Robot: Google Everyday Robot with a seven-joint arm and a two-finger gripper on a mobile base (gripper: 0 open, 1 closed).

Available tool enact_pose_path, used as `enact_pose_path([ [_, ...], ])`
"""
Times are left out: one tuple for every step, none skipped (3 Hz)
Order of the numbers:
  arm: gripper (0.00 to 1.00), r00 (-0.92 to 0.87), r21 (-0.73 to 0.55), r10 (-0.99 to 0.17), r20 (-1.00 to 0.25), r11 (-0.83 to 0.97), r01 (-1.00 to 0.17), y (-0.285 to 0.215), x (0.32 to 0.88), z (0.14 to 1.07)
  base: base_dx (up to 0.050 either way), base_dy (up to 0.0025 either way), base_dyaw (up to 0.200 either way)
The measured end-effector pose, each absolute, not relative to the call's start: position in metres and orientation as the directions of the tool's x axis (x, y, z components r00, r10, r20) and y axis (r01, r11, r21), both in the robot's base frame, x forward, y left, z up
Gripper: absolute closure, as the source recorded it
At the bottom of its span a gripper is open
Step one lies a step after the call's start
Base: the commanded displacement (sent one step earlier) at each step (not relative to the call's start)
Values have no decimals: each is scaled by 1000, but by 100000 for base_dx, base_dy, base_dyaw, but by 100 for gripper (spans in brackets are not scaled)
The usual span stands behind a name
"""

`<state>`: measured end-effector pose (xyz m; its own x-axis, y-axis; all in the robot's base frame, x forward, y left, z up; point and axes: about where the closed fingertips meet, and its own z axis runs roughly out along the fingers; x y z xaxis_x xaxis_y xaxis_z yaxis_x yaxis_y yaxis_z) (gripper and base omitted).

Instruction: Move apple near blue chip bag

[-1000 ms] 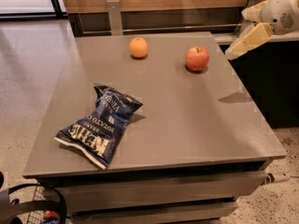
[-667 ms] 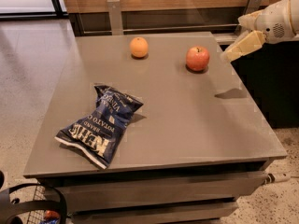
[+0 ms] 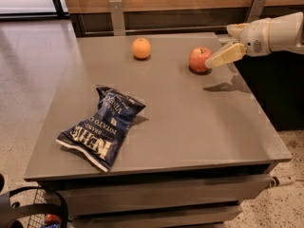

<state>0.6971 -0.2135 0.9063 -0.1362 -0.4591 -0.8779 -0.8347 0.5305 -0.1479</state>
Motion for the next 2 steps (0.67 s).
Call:
enact_pose_path([
  [0,-136,-148,-459,-878,530,-835,-213,697,906,0,0,0],
  [0,-145,-129,-422,-895,556,-821,-216,713,893,0,0,0],
])
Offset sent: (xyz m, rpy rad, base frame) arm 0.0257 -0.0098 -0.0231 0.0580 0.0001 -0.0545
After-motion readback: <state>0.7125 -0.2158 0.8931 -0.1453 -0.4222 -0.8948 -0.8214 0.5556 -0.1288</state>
